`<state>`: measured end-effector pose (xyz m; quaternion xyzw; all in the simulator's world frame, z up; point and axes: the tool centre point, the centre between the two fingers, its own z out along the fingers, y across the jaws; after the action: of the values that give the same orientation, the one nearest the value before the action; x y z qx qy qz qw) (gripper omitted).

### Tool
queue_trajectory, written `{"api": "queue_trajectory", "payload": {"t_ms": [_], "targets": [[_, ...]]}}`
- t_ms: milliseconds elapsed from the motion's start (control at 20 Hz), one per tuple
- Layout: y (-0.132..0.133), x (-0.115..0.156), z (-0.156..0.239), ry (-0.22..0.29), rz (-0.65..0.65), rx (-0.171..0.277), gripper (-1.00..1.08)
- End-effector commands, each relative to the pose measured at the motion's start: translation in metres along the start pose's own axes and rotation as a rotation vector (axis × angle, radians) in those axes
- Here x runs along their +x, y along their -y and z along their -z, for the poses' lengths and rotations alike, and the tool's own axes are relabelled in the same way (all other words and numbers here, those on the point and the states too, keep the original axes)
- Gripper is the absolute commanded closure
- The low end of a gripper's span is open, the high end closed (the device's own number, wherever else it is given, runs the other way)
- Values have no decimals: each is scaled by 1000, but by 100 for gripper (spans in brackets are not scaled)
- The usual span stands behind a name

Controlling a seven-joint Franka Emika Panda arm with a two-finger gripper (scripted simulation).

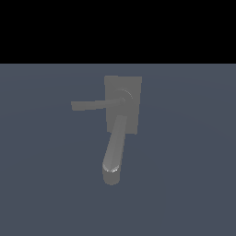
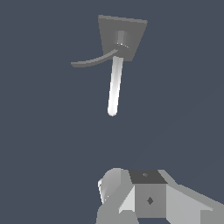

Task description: Turn on the faucet by rotating a designated handle.

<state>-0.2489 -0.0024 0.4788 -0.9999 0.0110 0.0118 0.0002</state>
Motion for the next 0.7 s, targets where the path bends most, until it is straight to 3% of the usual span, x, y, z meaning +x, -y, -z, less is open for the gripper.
{"api": "queue_trajectory", "payload": {"t_ms": [0, 350, 650], "targets": [[0, 0, 0, 0, 0, 0, 108], [-1, 1, -4, -2, 7, -8, 108], [-4, 3, -1, -23, 1, -67, 108]]}}
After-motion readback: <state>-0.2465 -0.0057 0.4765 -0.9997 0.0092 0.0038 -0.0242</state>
